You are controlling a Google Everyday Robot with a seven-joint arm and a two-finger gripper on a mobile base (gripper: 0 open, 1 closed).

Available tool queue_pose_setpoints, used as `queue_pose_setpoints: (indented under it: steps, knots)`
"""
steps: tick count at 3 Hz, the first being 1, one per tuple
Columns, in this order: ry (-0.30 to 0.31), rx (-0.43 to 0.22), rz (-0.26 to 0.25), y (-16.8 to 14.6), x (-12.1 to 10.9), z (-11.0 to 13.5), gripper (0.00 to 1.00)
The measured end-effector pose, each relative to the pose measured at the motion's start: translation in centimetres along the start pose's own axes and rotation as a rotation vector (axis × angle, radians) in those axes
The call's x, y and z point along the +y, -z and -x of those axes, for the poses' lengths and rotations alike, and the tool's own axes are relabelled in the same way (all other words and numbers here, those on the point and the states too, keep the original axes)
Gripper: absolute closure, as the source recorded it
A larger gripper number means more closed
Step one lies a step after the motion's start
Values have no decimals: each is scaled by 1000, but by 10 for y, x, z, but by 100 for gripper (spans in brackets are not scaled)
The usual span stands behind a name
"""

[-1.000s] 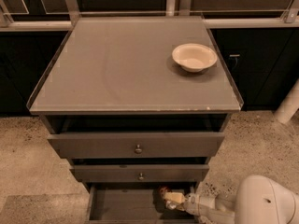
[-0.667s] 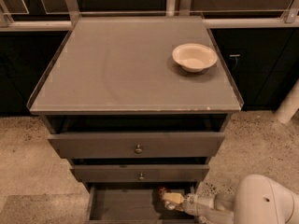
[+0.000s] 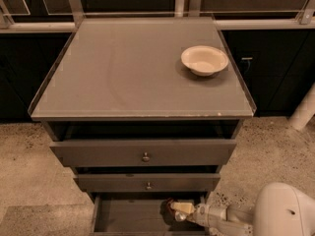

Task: Place coke can into bottom drawer

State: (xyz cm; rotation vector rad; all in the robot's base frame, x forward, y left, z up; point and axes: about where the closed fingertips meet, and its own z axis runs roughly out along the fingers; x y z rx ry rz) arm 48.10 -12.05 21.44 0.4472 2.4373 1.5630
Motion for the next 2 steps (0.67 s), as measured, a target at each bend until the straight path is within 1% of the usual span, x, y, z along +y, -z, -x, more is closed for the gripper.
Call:
queue_pose_setpoints:
  steps: [1, 2]
  knots:
    - [0, -1, -8, 0, -1, 0, 0]
    - [0, -1, -8, 0, -1, 0, 0]
